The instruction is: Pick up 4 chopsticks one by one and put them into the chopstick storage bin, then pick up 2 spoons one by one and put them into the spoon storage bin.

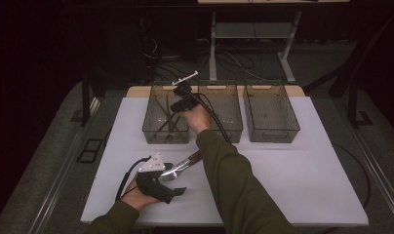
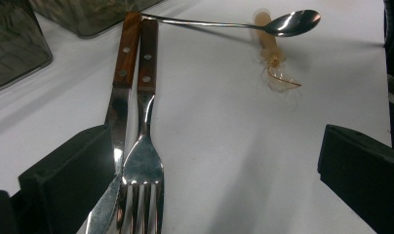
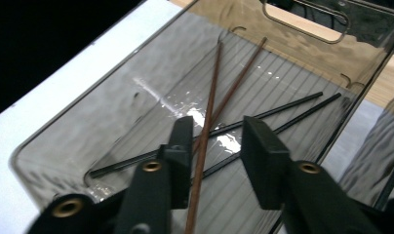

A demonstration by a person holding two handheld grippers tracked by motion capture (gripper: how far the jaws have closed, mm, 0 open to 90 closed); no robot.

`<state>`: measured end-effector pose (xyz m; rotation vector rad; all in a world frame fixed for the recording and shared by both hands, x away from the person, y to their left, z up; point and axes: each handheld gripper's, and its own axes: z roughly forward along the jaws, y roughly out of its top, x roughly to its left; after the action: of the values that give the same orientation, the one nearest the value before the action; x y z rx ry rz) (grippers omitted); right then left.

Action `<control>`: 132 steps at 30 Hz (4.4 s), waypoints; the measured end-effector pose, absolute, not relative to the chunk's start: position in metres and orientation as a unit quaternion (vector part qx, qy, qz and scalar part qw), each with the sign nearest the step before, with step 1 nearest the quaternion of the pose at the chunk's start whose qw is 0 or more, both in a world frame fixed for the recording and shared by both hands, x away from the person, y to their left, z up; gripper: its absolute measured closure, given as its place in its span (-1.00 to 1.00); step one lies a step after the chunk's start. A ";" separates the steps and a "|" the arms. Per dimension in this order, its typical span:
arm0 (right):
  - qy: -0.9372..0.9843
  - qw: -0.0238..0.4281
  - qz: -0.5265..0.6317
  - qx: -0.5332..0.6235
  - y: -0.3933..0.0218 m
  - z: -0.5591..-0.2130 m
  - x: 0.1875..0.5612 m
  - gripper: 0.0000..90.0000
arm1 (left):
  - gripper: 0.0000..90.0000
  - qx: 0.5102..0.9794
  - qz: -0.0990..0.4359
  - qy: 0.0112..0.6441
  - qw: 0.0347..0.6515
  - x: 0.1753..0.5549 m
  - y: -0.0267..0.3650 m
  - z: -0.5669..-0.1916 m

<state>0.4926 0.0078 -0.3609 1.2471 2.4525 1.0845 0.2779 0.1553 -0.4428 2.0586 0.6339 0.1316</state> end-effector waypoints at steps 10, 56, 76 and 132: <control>0.827 0.072 0.406 0.383 -0.016 -0.354 0.473 -0.15 | -1.00 0.843 0.056 0.257 0.469 0.278 0.156 -0.442; 0.820 0.070 0.438 0.360 -0.214 -0.384 0.339 -0.58 | -1.00 0.846 0.062 0.265 0.458 0.277 0.157 -0.443; 0.824 0.036 0.425 0.373 -0.241 -0.401 0.292 -0.45 | -1.00 0.848 0.061 0.262 0.456 0.276 0.156 -0.442; 0.867 0.089 0.340 0.352 -0.195 -0.432 0.271 -0.04 | -1.00 0.850 0.062 0.258 0.455 0.274 0.154 -0.441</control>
<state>0.2708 -0.1947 -0.4324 1.0478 2.5806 1.0121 0.2744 0.1538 -0.4412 2.0978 0.6371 0.1518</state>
